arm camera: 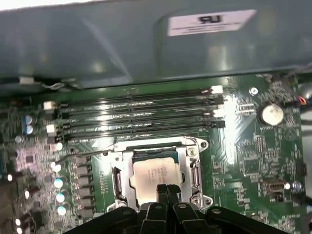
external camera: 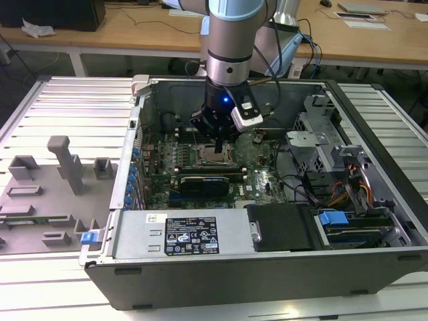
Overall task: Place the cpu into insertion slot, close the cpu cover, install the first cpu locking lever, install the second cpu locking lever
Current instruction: 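Close the cpu cover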
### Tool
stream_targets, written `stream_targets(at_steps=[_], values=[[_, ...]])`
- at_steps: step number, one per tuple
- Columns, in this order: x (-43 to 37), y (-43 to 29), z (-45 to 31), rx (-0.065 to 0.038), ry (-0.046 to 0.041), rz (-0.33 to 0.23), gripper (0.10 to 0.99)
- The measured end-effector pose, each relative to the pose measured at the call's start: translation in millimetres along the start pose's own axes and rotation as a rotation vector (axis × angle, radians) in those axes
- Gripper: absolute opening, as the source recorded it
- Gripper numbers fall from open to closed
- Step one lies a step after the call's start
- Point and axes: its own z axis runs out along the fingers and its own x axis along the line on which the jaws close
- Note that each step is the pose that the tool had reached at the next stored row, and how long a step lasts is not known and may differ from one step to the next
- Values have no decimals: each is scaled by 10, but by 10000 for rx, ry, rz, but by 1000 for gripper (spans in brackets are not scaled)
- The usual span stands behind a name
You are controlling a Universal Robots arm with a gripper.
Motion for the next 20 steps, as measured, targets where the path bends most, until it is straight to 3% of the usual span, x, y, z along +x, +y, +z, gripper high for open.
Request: stream_targets(at_steps=[5,13,18,20], values=[[5,0,14,5,-20,-1241,106],[209,-14,57,4,-21,-1265,106],[250,-16,80,4,-25,-1525,106],[266,-17,83,-55,-31,-1662,106]])
